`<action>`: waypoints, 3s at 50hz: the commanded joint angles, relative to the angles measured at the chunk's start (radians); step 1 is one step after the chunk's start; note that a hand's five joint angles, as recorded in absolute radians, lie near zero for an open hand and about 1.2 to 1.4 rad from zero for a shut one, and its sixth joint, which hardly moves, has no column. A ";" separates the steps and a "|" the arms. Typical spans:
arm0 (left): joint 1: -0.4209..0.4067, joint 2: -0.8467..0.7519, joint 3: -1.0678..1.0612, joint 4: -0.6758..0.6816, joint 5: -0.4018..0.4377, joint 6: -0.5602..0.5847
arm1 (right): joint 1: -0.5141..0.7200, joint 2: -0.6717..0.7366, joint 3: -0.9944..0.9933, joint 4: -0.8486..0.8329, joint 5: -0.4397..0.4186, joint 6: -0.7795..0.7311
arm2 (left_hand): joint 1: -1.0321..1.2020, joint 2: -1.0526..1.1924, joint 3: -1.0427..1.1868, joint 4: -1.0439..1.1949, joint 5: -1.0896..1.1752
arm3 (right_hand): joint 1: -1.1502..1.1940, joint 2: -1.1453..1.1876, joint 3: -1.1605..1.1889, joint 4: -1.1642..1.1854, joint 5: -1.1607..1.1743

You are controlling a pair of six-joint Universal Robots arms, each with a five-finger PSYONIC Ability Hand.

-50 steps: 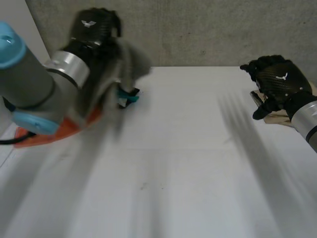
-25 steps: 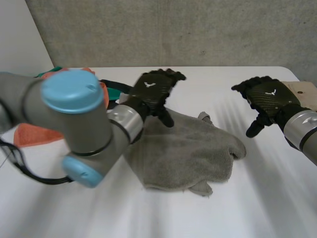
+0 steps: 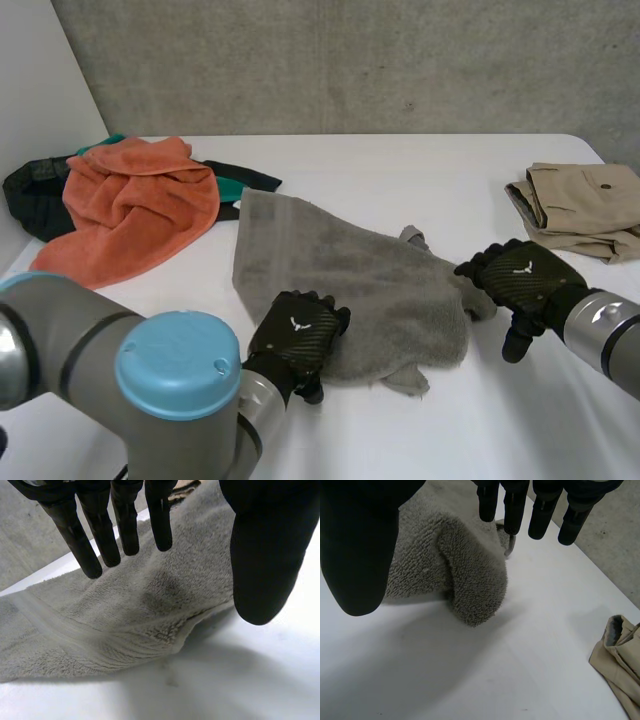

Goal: Fold the laundry.

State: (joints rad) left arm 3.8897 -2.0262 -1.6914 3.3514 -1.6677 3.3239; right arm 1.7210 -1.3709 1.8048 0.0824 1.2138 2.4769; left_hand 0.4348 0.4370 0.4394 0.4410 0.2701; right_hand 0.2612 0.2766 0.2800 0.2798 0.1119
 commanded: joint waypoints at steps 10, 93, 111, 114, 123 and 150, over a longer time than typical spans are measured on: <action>0.071 -0.131 0.079 0.089 0.002 0.187 | -0.012 0.001 0.041 -0.090 0.009 0.056 | 0.313 0.311 0.308 0.307 0.303 | 0.129 0.114 0.110 0.111 0.104; 0.085 0.394 0.113 -0.020 -0.096 0.132 | 0.305 0.374 -0.625 -0.313 0.142 0.287 | 0.961 0.959 0.957 0.955 0.952 | -0.087 -0.102 -0.106 -0.105 -0.112; 0.108 0.414 0.124 -0.021 -0.084 0.132 | 0.045 0.369 -0.691 -0.066 -0.194 0.139 | 0.961 0.959 0.957 0.955 0.952 | -0.026 -0.042 -0.045 -0.045 -0.052; 0.105 0.422 0.119 -0.023 -0.084 0.132 | 0.052 0.394 -0.687 -0.037 -0.204 0.001 | 0.961 0.959 0.957 0.955 0.952 | -0.021 -0.036 -0.039 -0.039 -0.046; 0.108 0.419 0.105 -0.029 -0.086 0.134 | 0.089 0.421 -0.576 0.105 -0.191 -0.193 | 0.961 0.959 0.957 0.955 0.952 | 0.038 0.023 0.019 0.019 0.013; 0.269 0.523 0.110 -0.041 -0.084 0.261 | 0.019 0.045 -0.583 0.098 0.013 0.159 | 0.961 0.959 0.957 0.955 0.952 | 1.135 1.120 1.116 1.116 1.110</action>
State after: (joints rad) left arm 4.0743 -1.5631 -1.5924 3.3194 -1.7576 3.4929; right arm 1.8411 -1.1028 1.2813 0.0134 1.2290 2.6530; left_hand 1.1527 1.1968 1.1921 1.1975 0.9690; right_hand 1.1198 1.1766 1.1798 1.1939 1.0002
